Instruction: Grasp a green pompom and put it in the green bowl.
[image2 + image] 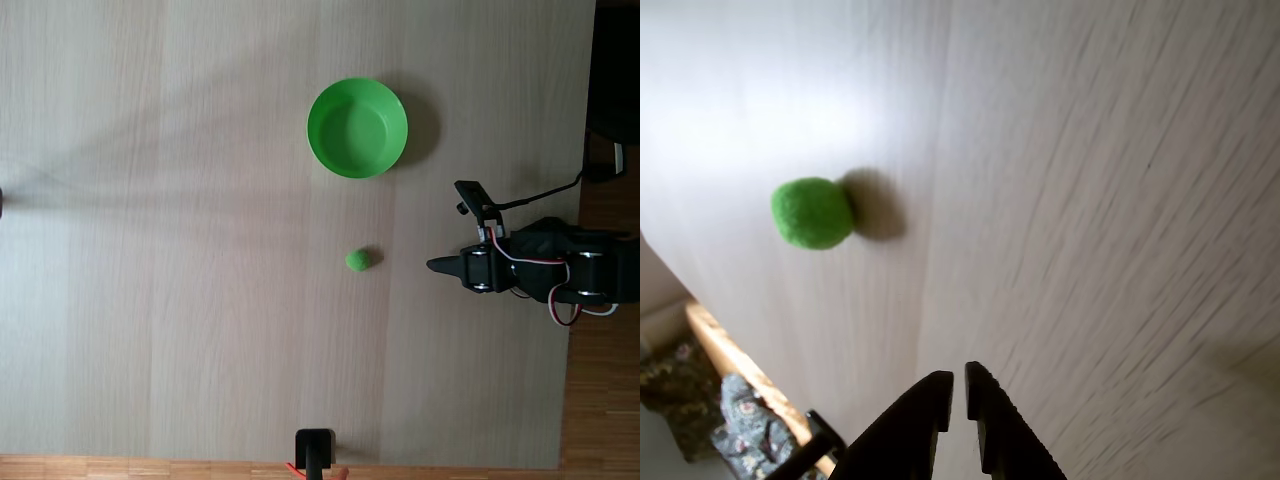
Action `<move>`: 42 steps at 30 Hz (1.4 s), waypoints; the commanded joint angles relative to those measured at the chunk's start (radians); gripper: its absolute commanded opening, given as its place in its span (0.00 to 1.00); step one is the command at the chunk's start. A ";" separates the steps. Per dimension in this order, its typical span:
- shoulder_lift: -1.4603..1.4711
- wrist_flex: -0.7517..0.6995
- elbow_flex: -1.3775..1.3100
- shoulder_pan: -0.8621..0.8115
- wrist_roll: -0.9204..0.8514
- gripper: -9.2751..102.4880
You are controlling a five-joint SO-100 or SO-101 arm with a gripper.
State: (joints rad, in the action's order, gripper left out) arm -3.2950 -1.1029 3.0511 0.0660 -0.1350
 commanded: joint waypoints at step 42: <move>0.626 0.129 -0.497 -0.005 -0.008 0.08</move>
State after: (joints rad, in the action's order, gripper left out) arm -2.8057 -0.9971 2.6952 0.0568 -0.1381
